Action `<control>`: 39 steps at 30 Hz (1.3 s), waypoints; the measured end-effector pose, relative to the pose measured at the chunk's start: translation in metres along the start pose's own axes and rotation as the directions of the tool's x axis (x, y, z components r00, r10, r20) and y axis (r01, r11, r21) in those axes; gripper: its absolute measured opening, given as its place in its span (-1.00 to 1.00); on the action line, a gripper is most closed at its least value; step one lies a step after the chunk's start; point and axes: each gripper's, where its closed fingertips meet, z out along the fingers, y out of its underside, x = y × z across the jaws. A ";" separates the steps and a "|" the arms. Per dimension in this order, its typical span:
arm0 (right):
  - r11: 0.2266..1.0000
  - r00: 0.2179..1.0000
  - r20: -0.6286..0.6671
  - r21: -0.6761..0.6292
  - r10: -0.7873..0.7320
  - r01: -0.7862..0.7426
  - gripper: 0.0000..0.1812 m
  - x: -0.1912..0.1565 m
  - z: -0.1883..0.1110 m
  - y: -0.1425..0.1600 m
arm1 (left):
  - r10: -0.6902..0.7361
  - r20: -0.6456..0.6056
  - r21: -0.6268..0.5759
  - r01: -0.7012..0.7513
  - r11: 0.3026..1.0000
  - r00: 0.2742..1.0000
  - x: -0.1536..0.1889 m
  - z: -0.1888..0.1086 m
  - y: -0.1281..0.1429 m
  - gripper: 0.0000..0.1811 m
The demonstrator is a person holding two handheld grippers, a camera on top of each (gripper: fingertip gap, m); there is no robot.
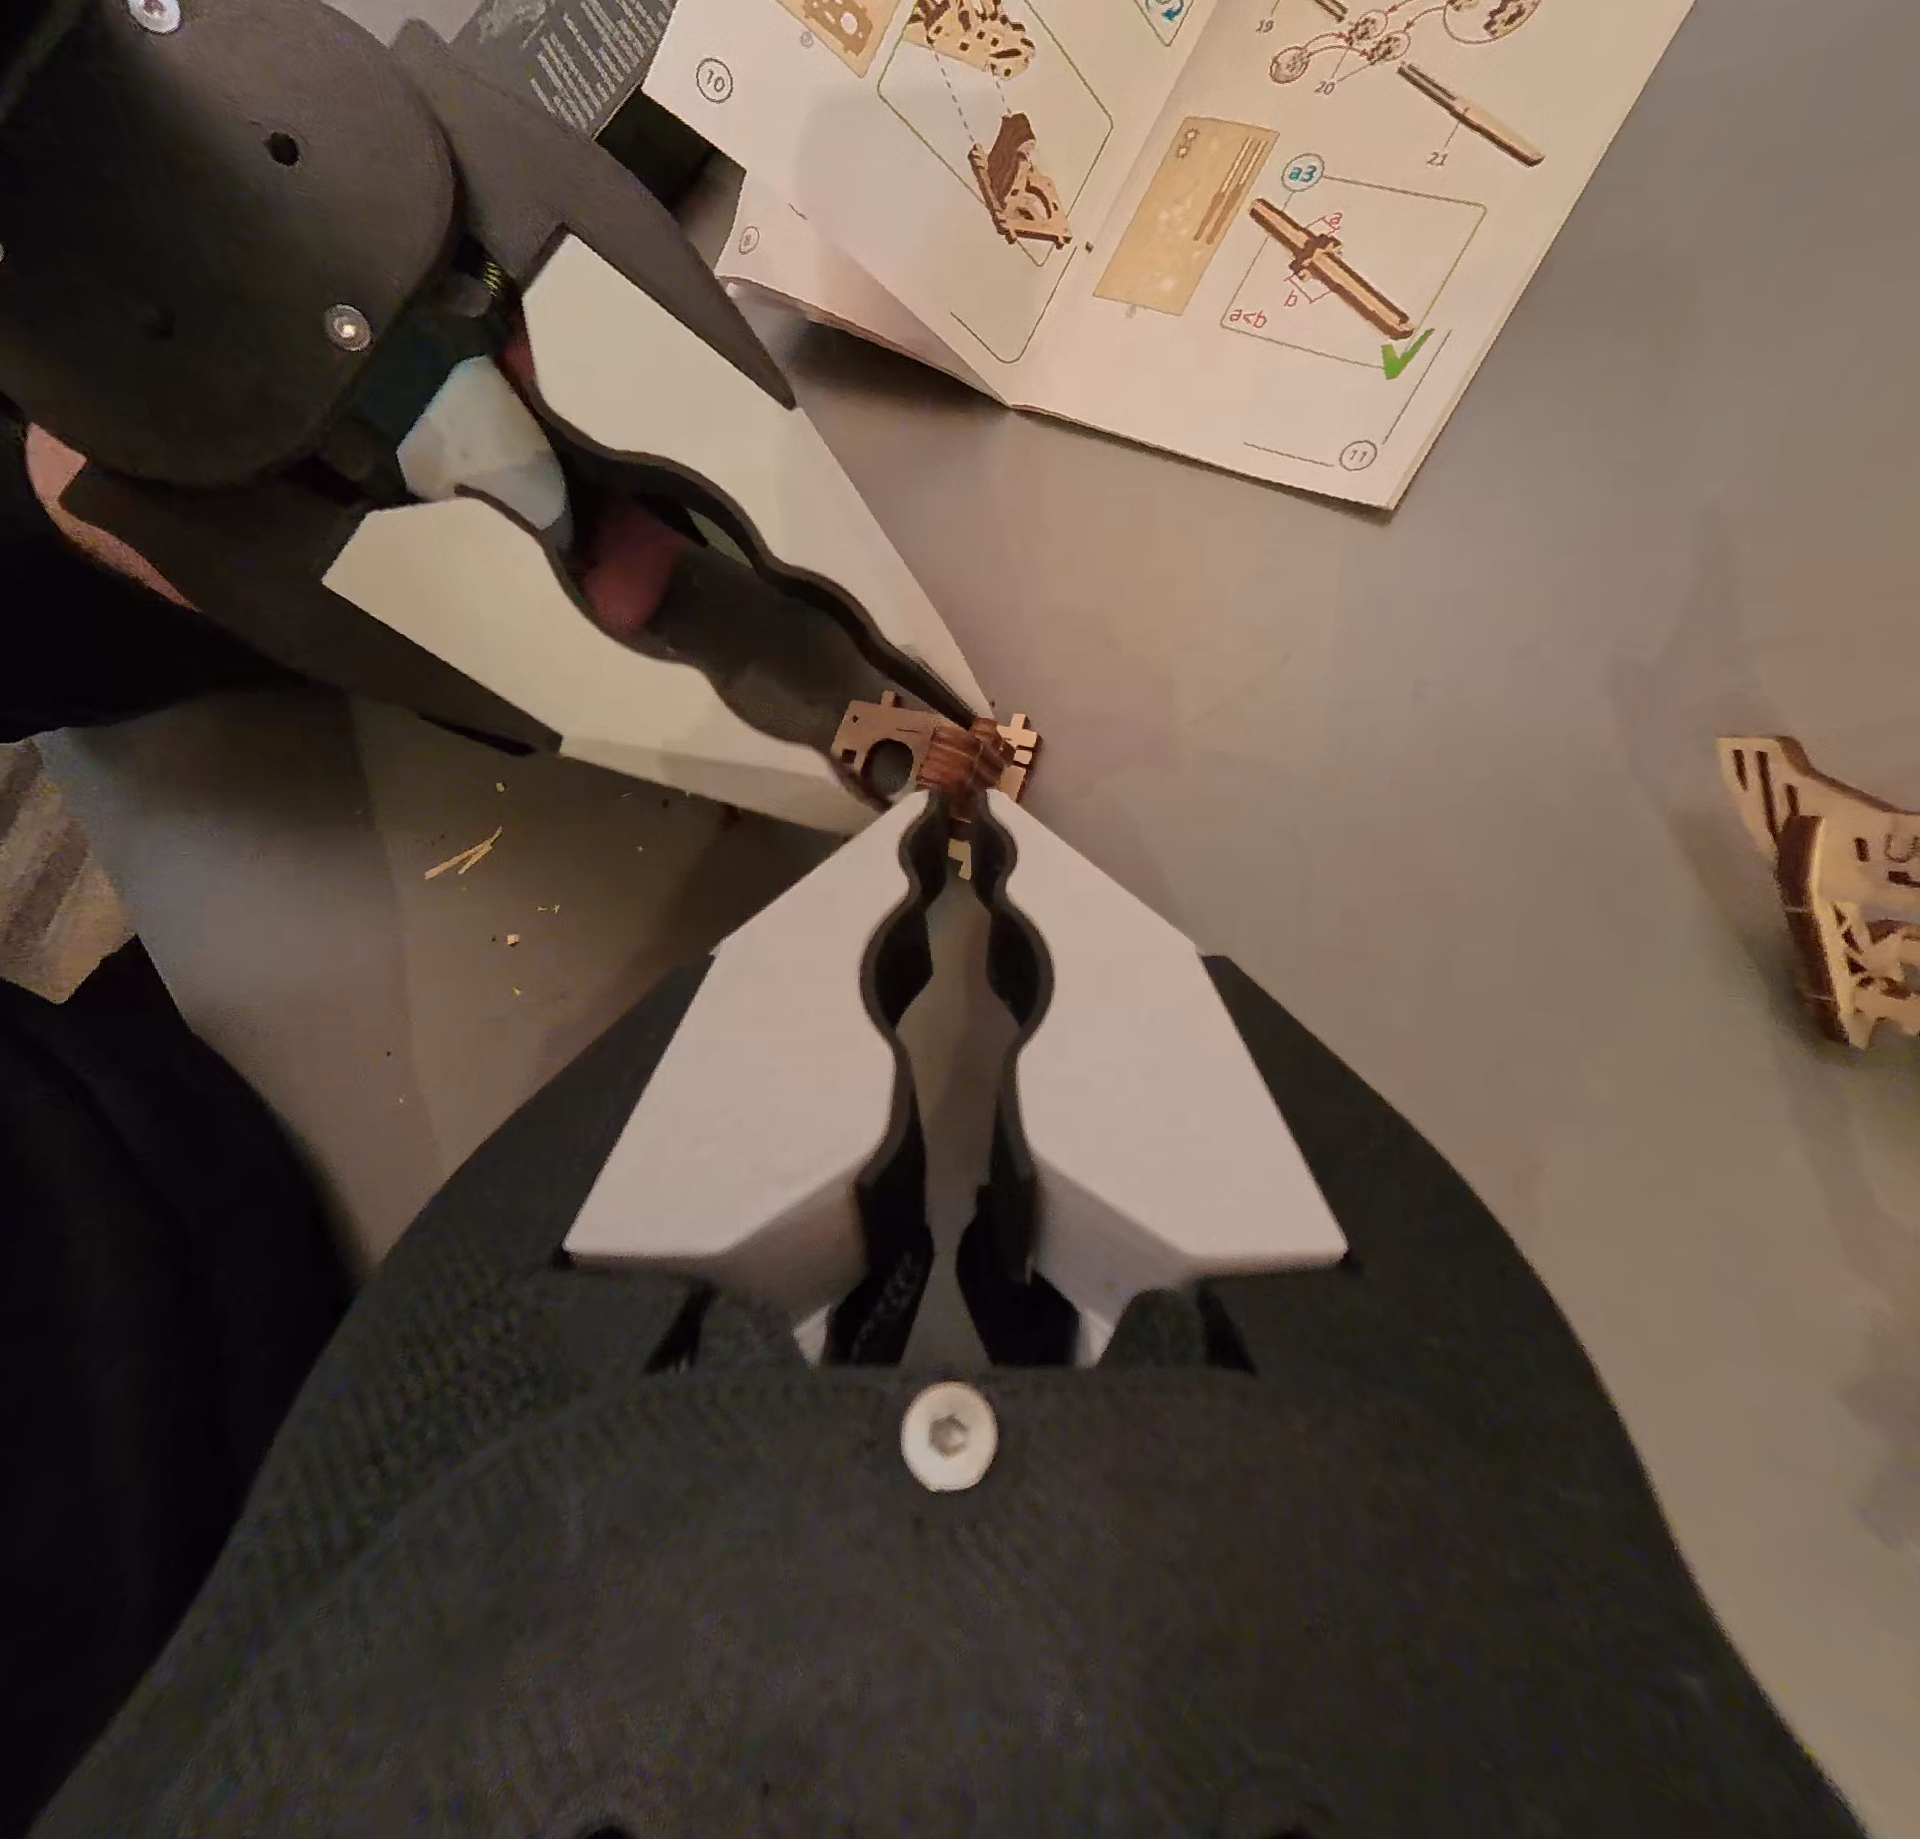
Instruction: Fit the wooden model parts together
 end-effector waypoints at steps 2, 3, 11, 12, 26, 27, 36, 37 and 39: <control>1.000 1.000 -0.008 -0.001 -0.007 0.007 -0.97 -0.001 0.001 0.000 | 0.005 0.012 -0.005 -0.004 1.000 1.000 -0.001 0.000 0.001 -0.76; 1.000 1.000 -0.006 0.000 -0.006 0.006 -0.98 -0.001 0.001 0.000 | -0.003 0.010 -0.004 0.003 1.000 1.000 -0.002 0.000 0.001 -0.77; 1.000 1.000 -0.026 0.003 -0.009 0.010 -0.98 -0.002 0.003 -0.001 | -0.043 -0.030 -0.005 0.043 0.999 0.999 -0.003 -0.001 0.001 -0.79; 1.000 1.000 -0.026 0.002 -0.006 0.006 -0.98 -0.002 0.003 -0.001 | -0.032 -0.024 -0.006 0.032 0.999 0.999 -0.003 -0.001 0.001 -0.79; 1.000 0.999 -0.036 0.004 -0.008 0.008 -0.97 -0.003 0.005 -0.002 | -0.095 -0.082 0.017 0.096 0.995 0.992 -0.006 -0.007 0.001 -0.86; 1.000 0.999 -0.037 0.004 -0.007 0.007 -0.97 -0.003 0.005 -0.002 | -0.103 -0.101 0.019 0.105 0.994 0.990 -0.005 -0.008 0.000 -0.84; 1.000 0.999 -0.042 0.008 -0.001 0.001 -0.97 -0.004 0.006 -0.003 | -0.074 -0.073 0.009 0.075 0.997 0.995 -0.007 -0.007 0.002 -0.88; 1.000 0.999 -0.043 0.009 0.001 -0.001 -0.97 -0.004 0.006 -0.003 | -0.066 -0.066 0.009 0.067 0.998 0.996 -0.007 -0.007 0.003 -0.88; 1.000 0.999 -0.052 0.010 -0.005 0.005 -0.97 -0.004 0.006 -0.003 | -0.058 -0.059 0.008 0.059 0.998 0.997 -0.007 -0.007 0.003 -0.88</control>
